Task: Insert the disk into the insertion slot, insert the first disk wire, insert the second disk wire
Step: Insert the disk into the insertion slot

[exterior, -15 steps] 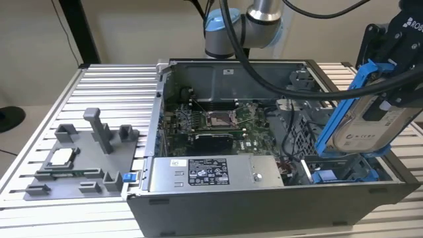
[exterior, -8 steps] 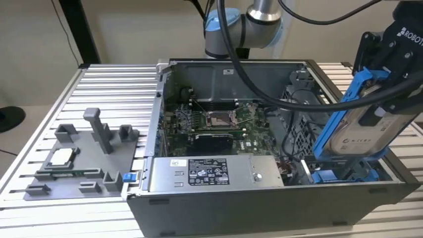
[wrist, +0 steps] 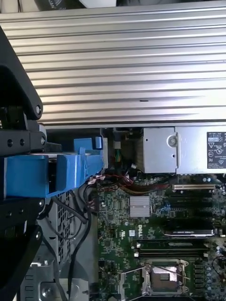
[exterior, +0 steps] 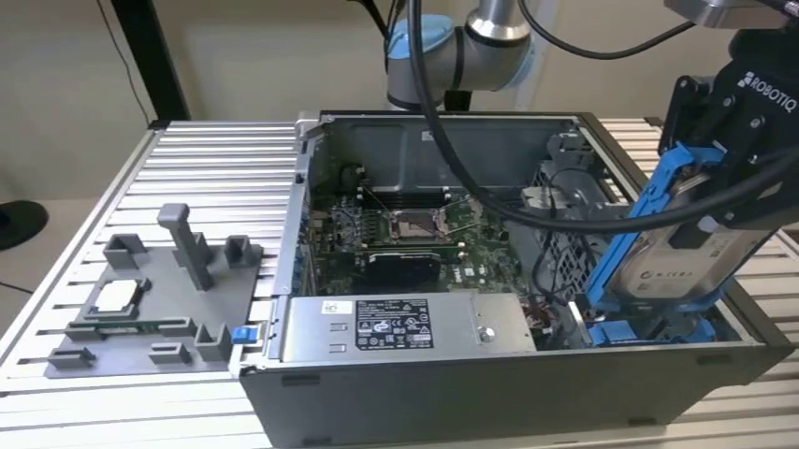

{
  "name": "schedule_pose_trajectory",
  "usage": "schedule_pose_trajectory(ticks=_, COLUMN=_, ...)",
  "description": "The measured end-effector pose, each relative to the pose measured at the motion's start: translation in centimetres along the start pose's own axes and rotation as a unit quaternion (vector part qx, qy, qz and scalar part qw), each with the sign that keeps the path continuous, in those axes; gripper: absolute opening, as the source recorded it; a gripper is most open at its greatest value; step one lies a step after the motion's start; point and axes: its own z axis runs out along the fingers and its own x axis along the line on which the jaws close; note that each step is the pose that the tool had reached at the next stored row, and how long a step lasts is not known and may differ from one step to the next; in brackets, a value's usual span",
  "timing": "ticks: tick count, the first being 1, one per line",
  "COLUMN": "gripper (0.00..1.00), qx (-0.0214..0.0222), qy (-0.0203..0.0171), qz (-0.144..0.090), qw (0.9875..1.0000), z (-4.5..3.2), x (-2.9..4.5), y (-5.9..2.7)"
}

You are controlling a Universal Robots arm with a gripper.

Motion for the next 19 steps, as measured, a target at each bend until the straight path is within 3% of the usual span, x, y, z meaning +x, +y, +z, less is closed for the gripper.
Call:
schedule_pose_trajectory(ticks=8, gripper=0.00, qx=-0.0002, qy=-0.0041, qz=0.000, qw=1.0000, z=1.21, x=0.05, y=-0.06)
schedule_pose_trajectory(ticks=19, gripper=0.00, qx=0.0003, qy=-0.0043, qz=-0.007, qw=1.0000, z=1.95, x=-0.02, y=-0.17)
